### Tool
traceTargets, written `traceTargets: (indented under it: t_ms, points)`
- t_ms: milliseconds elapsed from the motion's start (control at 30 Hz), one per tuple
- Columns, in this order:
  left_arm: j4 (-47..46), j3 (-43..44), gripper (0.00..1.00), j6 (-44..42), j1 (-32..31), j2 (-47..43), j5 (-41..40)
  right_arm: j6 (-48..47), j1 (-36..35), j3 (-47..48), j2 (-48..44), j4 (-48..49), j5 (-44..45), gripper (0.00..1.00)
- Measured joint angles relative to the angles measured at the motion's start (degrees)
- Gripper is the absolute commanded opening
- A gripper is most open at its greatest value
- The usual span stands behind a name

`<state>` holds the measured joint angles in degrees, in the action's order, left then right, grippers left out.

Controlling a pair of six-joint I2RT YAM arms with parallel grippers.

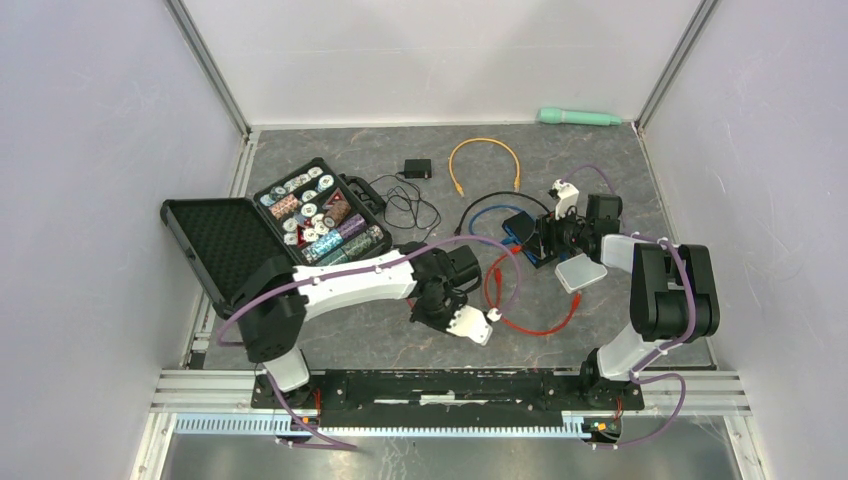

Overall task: Pull the plug from the switch port
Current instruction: Place the connector at the center of the board.

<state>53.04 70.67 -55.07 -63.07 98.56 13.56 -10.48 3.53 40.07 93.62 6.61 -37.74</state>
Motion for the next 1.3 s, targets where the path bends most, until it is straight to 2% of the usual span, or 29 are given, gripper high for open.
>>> traceTargets:
  t_ms: [267, 367, 467, 633, 800, 967, 1033, 1167, 1300]
  points:
    - [15.0, 1.2, 0.02, 1.7, 0.2, -6.3, 0.5, 0.1, 0.2, 0.0, 0.2, 0.4, -0.3, 0.07]
    - [20.8, 5.4, 0.02, 1.7, 1.7, -8.6, 1.8, 0.2, 0.2, 0.0, 0.2, 0.4, -0.3, 0.07]
    - [24.8, 13.9, 0.02, 1.6, 5.5, -10.5, 4.2, 0.2, 0.2, 0.0, 0.3, 0.5, -0.3, 0.07]
    - [24.7, 27.1, 0.02, 1.6, 12.5, -12.2, 5.9, 0.2, 0.4, 0.0, 0.4, 0.7, -0.7, 0.07]
    - [16.9, 30.3, 0.02, 1.7, 16.8, -11.1, 2.9, 0.2, 0.4, -0.2, 0.3, 1.0, -0.9, 0.07]
    - [4.7, 36.0, 0.02, 3.2, 21.9, -0.7, -0.2, 0.3, 0.4, -1.7, -1.2, 1.0, -1.3, 0.07]
    - [0.3, 41.7, 0.02, 3.8, 23.1, 6.4, -1.5, 0.3, 0.4, -2.6, -2.1, 0.9, -1.4, 0.07]
    - [-7.6, 58.9, 0.02, 4.2, 24.5, 24.6, -4.5, 0.1, 0.4, -3.6, -3.6, -0.4, -2.3, 0.07]
    - [-15.5, 67.6, 0.02, 4.5, 24.4, 37.4, -6.9, -0.9, 0.4, -4.5, -4.7, -2.1, -3.0, 0.07]
